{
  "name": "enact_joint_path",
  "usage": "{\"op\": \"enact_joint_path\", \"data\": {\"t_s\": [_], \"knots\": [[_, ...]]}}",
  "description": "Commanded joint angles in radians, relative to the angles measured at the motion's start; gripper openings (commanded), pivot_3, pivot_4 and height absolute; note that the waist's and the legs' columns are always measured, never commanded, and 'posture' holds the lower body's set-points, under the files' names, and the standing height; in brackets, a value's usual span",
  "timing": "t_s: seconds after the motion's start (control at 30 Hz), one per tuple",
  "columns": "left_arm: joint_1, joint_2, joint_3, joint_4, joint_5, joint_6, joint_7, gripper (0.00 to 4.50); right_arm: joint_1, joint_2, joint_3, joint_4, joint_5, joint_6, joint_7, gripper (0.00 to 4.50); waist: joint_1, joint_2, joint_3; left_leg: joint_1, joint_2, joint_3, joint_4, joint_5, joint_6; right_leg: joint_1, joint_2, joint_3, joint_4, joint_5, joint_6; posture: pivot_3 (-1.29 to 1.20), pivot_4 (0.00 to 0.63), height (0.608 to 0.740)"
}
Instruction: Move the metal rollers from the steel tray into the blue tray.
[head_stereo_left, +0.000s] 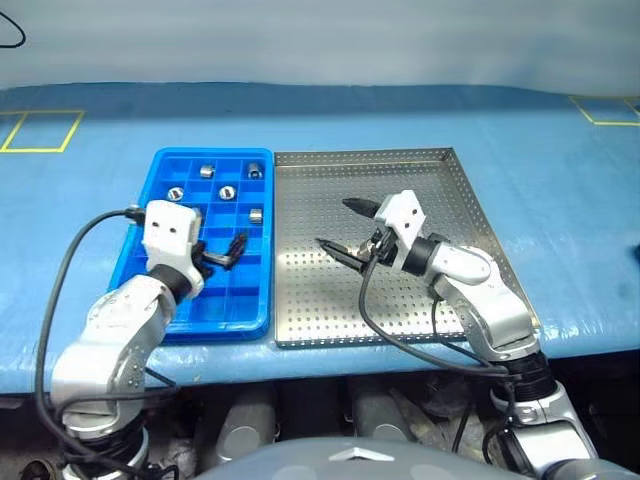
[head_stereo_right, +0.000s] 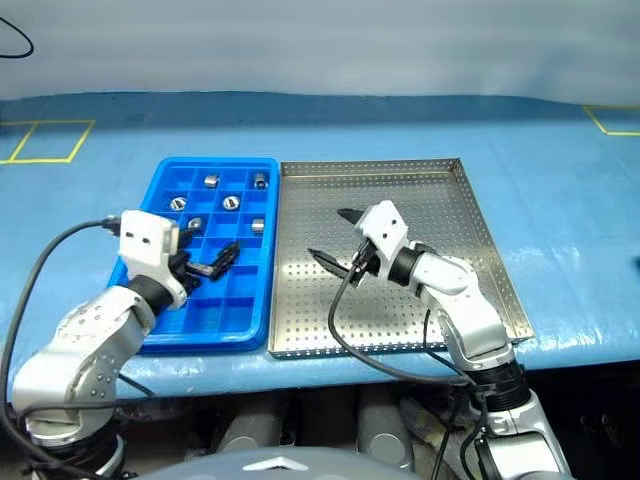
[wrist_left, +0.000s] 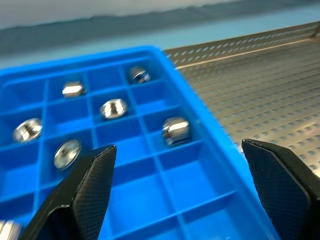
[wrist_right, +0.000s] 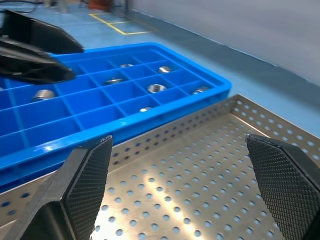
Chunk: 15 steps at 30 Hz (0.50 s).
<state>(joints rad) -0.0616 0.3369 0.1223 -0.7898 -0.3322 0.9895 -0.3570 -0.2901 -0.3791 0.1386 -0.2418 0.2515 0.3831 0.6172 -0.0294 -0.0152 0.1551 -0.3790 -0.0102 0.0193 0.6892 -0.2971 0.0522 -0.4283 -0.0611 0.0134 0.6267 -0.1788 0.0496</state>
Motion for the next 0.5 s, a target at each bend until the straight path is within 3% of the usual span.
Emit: {"op": "enact_joint_path", "data": {"t_s": [0.03,0.5], "knots": [[-0.006,0.044,-0.069,-0.016,-0.028,-0.090,-0.078,4.38,-0.014,0.011,-0.043,0.011,-0.022,0.047,-0.079,4.50,-0.005,0.000,0.000,0.000,0.000,0.000,0.000,0.000,0.000,0.000,0.000,0.000,0.000,0.000,0.000,-0.12,0.150,0.740],[0.012,0.136,-0.252,0.061,-0.031,-0.238,-0.206,4.38,0.031,0.038,-0.032,0.067,-0.010,0.162,-0.098,4.50,-0.028,0.000,0.000,0.000,0.000,0.001,0.000,-0.001,0.002,0.000,0.005,0.000,0.000,0.000,0.001,-0.13,0.150,0.740]]}}
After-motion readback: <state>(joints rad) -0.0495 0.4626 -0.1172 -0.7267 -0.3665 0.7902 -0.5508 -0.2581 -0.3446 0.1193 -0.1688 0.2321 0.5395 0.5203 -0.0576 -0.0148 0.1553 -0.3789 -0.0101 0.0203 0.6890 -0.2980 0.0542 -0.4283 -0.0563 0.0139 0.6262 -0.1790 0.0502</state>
